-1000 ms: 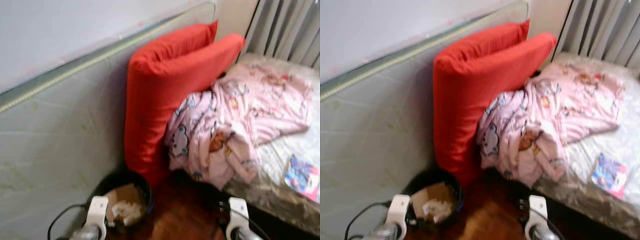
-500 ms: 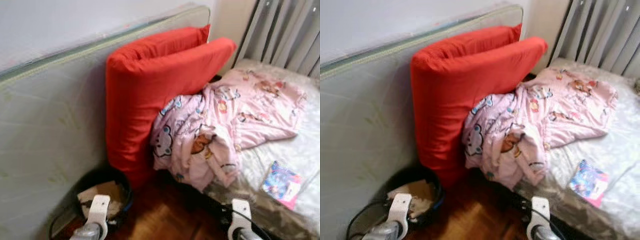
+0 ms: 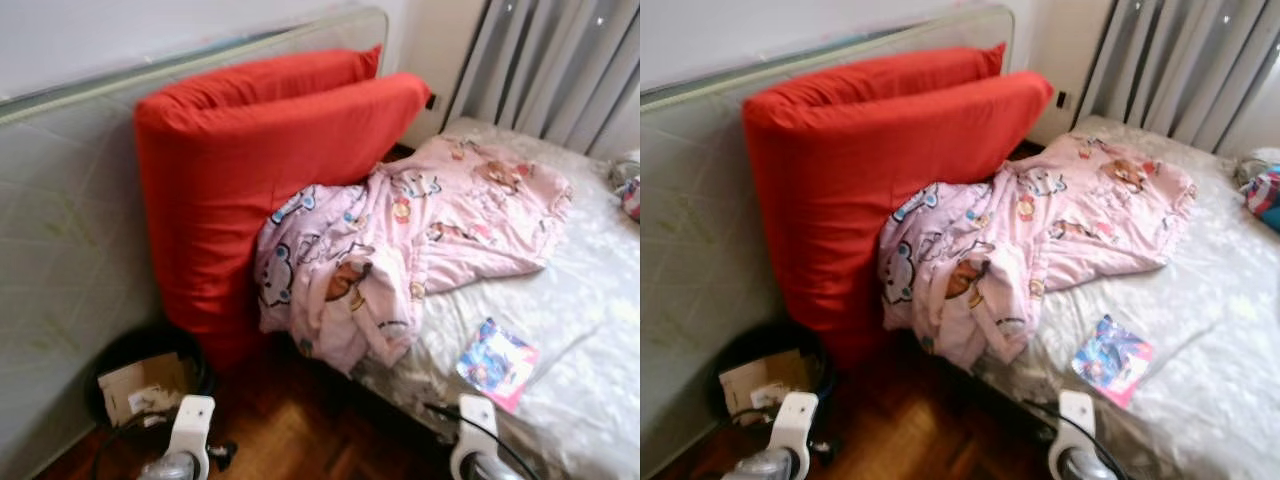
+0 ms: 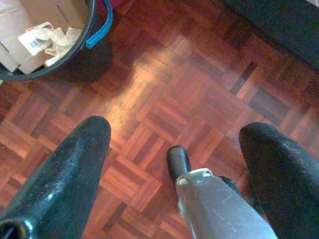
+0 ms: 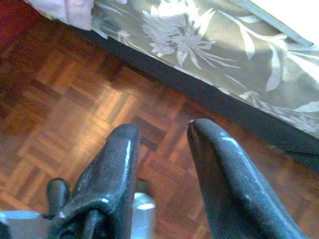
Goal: Clean up the room
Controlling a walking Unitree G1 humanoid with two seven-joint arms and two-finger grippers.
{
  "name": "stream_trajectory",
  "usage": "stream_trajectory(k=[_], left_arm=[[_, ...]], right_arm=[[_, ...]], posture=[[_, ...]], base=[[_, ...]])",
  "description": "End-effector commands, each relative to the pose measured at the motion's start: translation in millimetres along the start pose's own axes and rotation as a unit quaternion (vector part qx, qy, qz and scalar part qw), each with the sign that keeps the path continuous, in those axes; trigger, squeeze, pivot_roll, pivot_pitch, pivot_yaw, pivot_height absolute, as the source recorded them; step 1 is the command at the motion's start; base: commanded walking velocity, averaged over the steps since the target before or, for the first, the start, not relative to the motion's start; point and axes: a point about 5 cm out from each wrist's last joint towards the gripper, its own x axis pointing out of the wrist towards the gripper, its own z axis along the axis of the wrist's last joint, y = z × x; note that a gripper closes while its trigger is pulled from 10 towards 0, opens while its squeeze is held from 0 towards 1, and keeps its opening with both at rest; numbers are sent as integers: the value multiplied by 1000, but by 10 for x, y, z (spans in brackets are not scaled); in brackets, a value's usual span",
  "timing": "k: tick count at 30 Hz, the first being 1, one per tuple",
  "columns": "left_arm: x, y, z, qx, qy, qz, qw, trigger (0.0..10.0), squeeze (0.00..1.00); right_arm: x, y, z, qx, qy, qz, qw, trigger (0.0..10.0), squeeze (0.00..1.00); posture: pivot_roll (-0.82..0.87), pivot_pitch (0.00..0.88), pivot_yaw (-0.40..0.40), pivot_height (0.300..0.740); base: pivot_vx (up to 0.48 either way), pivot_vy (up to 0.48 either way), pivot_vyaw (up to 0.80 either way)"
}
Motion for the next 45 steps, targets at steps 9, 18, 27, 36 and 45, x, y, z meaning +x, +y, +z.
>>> stream_trajectory(k=[9,18,27,36,45], left_arm=[[9,-45,17,4,-1,-4,1000,10000,0],[8,-42,16,0,-4,1,1000,10000,0],[8,-40,15,-23,-9,8,1000,10000,0],[8,-37,20,-17,-9,10,1000,10000,0],[8,-36,20,-19,-10,10,1000,10000,0]], right_arm=[[-13,-89,-15,0,3,-12,1000,10000,0],[-14,-91,-16,-1,2,-12,1000,10000,0],[-13,-91,-12,1,1,-13,1000,10000,0],[-13,-95,-16,-8,8,-13,1000,10000,0],[-12,-90,-15,-12,9,-10,1000,10000,0]], posture=[[-41,0,-32,740],[-40,0,-34,740],[-39,0,-35,740],[-39,0,-35,740],[-39,0,-34,740]], base=[[0,-365,0],[0,-65,0],[0,0,0],[0,186,-367],[0,0,-687]])
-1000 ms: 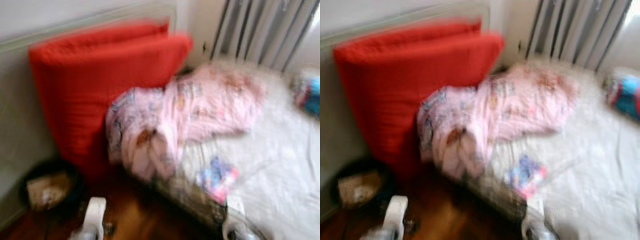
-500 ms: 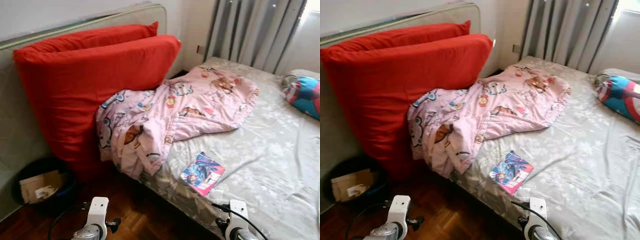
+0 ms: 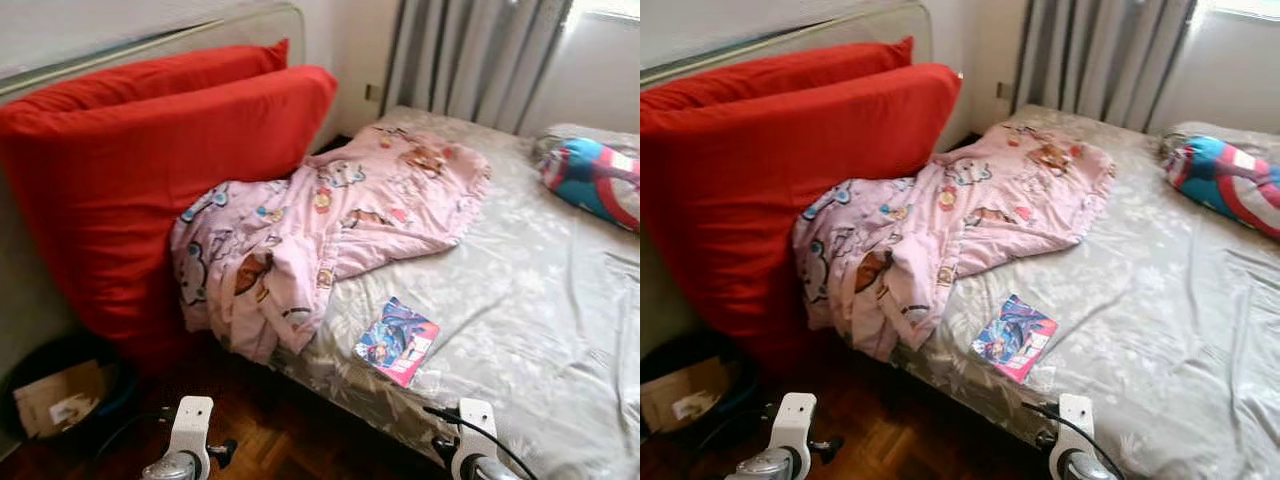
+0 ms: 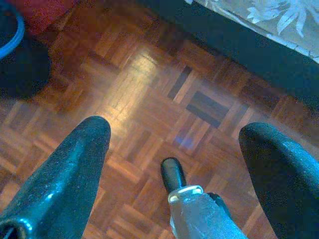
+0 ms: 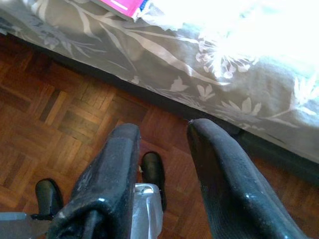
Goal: Clean up the room
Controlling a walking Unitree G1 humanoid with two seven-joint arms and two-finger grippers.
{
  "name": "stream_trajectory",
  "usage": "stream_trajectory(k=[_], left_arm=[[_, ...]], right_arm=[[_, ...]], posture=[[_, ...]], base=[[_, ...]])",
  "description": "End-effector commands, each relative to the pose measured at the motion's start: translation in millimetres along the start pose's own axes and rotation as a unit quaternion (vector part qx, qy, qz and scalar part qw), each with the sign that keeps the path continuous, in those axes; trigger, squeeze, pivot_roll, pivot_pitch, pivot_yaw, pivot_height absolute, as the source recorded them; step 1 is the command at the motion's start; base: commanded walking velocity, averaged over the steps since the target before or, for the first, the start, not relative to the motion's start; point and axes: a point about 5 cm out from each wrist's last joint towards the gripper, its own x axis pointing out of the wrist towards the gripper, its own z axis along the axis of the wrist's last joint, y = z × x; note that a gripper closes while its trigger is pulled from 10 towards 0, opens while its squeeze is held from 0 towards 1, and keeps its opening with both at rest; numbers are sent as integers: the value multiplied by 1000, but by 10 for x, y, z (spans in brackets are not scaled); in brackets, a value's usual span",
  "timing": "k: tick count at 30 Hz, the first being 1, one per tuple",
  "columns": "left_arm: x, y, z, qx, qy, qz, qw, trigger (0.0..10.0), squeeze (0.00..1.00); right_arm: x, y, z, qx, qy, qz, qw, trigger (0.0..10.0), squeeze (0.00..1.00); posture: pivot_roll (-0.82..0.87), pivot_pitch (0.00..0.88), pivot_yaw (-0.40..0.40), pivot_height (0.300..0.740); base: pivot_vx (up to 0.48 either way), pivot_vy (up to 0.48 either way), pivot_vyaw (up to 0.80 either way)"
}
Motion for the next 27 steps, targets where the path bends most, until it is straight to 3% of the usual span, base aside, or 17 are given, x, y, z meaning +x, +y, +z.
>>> stream_trajectory(k=[1,11,27], left_arm=[[-1,-4,-17,-3,4,1,1000,10000,0],[-1,-6,-21,-11,4,0,1000,10000,0],[-1,-11,-21,-22,1,0,1000,10000,0]], right_arm=[[-1,-11,-6,-3,3,-1,1000,10000,0],[-1,-7,-5,-6,5,2,1000,10000,0],[-1,-6,-6,-6,7,5,1000,10000,0]], posture=[[-39,0,-34,740],[-39,0,-33,740],[-38,0,-34,740]], base=[[0,0,-688],[0,0,-688],[0,132,-687]])
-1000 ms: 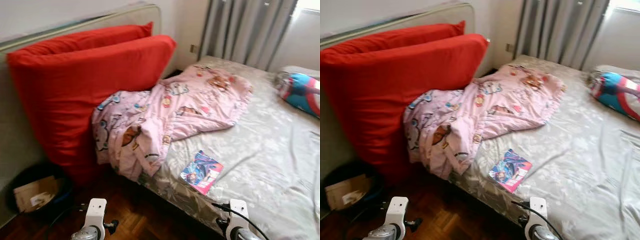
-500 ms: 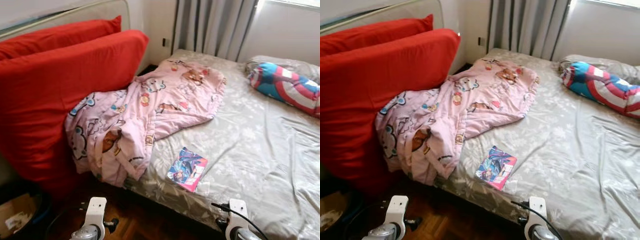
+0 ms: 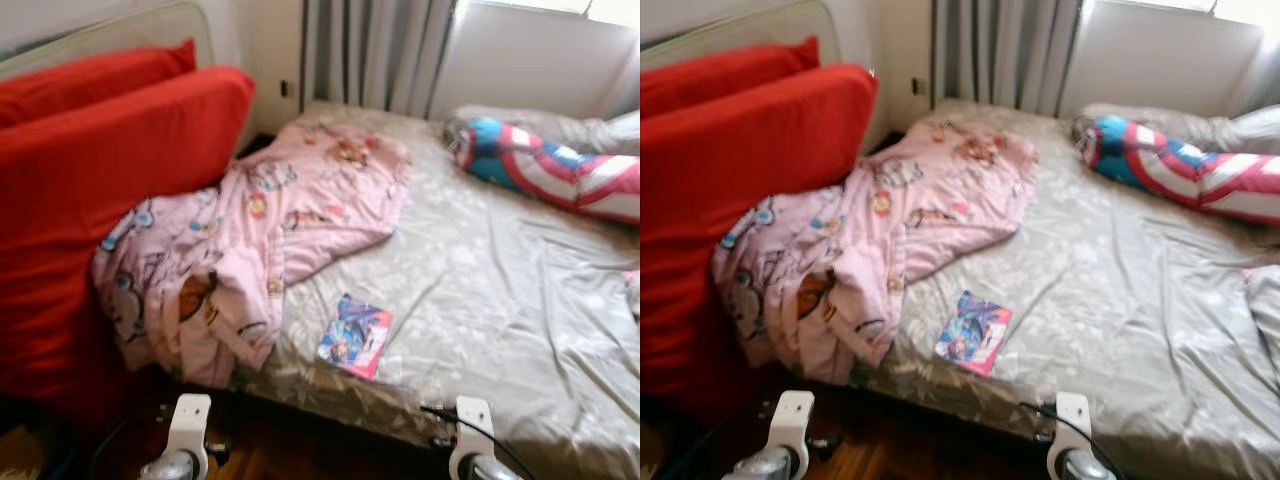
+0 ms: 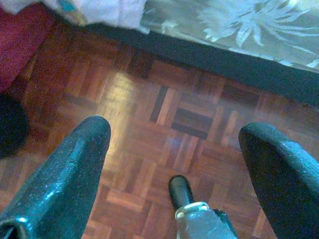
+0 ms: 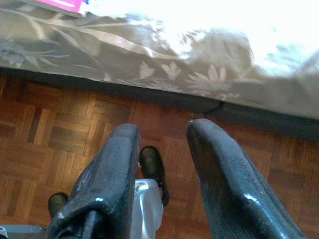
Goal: Clean up the room
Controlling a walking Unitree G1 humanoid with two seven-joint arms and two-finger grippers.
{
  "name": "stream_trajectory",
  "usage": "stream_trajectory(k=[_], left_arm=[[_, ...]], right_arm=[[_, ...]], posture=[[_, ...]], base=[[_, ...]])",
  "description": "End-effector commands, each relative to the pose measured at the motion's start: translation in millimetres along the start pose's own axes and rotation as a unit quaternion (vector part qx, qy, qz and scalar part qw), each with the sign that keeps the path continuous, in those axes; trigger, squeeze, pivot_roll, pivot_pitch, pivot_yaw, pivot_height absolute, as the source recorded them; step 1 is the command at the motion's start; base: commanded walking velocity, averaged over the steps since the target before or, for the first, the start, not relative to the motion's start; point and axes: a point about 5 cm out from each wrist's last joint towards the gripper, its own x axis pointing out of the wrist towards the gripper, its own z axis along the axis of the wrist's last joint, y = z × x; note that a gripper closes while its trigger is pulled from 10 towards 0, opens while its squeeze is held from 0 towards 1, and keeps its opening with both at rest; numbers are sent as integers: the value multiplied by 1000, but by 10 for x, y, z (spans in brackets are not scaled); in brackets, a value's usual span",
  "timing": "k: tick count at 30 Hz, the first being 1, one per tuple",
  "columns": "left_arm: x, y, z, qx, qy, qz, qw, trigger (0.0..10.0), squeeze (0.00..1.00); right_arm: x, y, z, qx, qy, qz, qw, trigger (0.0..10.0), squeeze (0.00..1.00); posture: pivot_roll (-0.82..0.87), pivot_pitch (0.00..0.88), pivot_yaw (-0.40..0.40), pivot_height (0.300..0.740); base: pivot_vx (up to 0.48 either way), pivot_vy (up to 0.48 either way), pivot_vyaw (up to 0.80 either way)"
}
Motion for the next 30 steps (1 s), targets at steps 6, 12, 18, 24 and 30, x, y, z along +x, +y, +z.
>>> stream_trajectory(k=[6,12,18,24,30], left_arm=[[2,-32,-9,1,1,-6,1000,10000,0],[2,-32,-7,-2,-2,-6,1000,10000,0],[2,-34,-2,-7,-6,-5,1000,10000,0],[1,-29,1,-8,-9,-1,1000,10000,0],[0,-31,7,-14,-16,2,1000,10000,0]], right_arm=[[-5,-32,-12,-3,5,-4,1000,10000,0],[-5,-33,-12,-3,5,-5,1000,10000,0],[-5,-31,-5,3,-1,-5,1000,10000,0],[-5,-28,0,10,-6,-5,1000,10000,0],[-5,-29,3,5,-6,-2,1000,10000,0]], posture=[[-39,0,-34,740],[-39,0,-34,740],[-39,0,-34,740],[-39,0,-33,740],[-39,0,-34,740]], base=[[0,160,-688],[0,0,-688],[0,0,-229],[0,0,0],[0,0,0]])
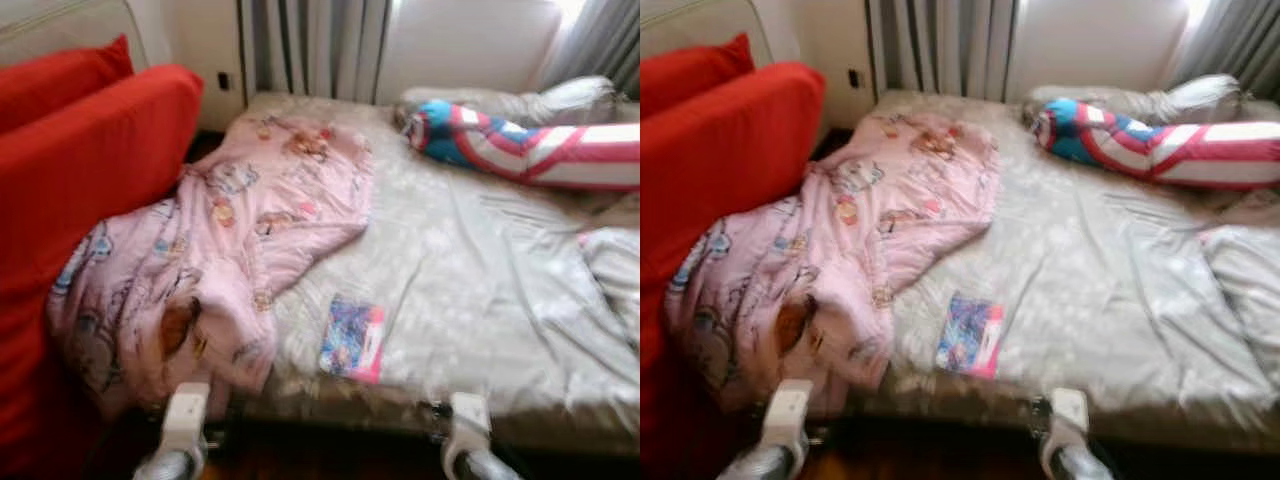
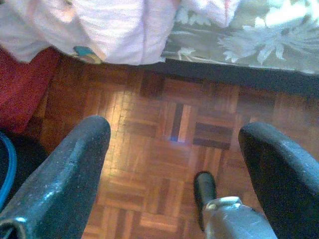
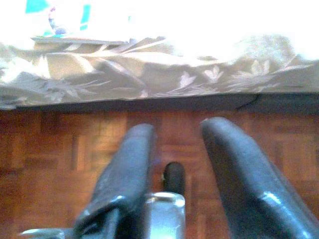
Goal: Clean up the room
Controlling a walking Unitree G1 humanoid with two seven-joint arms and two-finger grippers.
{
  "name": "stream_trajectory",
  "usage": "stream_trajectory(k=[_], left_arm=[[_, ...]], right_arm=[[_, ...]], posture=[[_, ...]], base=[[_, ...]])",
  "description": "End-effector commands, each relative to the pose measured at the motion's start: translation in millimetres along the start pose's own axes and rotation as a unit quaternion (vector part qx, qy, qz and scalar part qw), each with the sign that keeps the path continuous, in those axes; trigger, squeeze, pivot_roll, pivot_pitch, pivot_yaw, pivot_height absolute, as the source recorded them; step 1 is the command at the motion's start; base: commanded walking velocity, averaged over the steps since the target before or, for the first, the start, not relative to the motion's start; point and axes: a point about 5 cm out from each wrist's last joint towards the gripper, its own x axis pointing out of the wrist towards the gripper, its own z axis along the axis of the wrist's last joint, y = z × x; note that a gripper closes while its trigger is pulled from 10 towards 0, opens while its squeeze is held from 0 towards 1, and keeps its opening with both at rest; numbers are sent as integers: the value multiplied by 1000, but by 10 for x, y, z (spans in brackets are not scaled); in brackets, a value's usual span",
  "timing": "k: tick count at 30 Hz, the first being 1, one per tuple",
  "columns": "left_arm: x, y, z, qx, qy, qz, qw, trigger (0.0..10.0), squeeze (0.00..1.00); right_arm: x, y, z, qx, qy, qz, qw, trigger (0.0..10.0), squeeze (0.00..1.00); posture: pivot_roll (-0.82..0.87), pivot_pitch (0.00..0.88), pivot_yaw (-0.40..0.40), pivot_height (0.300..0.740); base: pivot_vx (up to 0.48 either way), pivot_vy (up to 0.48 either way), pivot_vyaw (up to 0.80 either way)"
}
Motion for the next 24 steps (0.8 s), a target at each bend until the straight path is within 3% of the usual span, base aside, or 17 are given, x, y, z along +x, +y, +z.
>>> stream_trajectory(k=[1,24], left_arm=[[23,-91,105,-2,-19,-10,1000,10000,0],[13,-108,83,-35,-37,-9,999,10000,0]], right_arm=[[-19,-90,-55,0,9,-12,1000,10000,0],[-23,-90,-83,-14,13,-6,1000,10000,0]], posture=[[-38,0,-34,740],[-35,0,-35,740]], base=[[0,0,0],[0,0,0]])
